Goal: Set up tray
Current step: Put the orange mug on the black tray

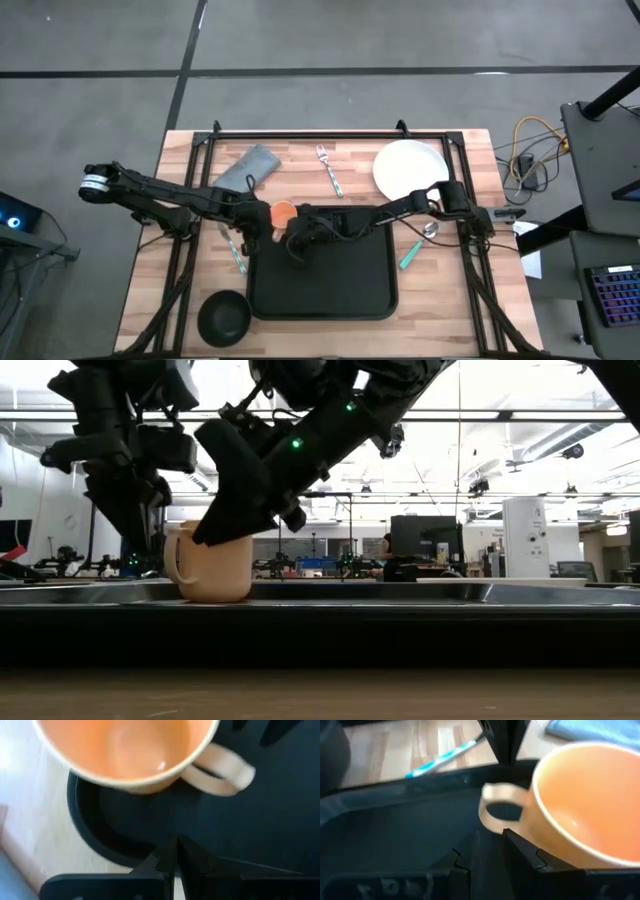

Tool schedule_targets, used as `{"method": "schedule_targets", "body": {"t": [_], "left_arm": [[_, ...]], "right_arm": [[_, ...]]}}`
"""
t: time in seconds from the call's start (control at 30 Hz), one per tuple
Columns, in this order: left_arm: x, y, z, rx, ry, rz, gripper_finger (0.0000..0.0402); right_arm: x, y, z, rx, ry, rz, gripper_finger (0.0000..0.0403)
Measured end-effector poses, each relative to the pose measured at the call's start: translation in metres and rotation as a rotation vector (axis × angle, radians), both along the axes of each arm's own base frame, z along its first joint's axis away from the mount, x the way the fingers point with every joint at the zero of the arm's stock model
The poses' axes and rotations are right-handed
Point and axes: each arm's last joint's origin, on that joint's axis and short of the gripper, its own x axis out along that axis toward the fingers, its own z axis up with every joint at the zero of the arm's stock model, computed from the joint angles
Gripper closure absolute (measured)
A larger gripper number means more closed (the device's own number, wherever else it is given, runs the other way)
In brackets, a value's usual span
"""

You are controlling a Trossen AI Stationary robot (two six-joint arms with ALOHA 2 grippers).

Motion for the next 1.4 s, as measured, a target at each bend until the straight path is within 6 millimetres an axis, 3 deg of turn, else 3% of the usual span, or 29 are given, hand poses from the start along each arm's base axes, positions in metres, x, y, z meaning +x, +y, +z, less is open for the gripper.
{"method": "schedule_targets", "body": {"t": [0.23, 0.5, 0.7, 1.0, 1.4], "left_arm": [[-0.007, 0.001, 0.004, 0.013, 0.014, 0.035, 0.0402], [-0.021, 0.01, 0.026, 0.243, -0.124, 0.143, 0.0402], [-0.035, 0.014, 0.046, 0.35, -0.249, 0.216, 0.0402], [-0.05, 0.015, 0.063, 0.349, -0.361, 0.223, 0.0402], [-0.044, 0.015, 0.057, 0.355, -0.323, 0.216, 0.0402]], "right_arm": [[-0.011, 0.01, 0.001, 0.002, 0.104, 0.0, 0.033], [-0.027, -0.005, -0.004, -0.103, 0.261, -0.112, 0.033], [-0.025, -0.028, -0.003, -0.136, 0.252, -0.147, 0.033], [-0.024, -0.051, 0.004, -0.196, 0.234, -0.17, 0.033], [-0.017, -0.051, 0.009, -0.137, 0.146, -0.127, 0.033]]}}
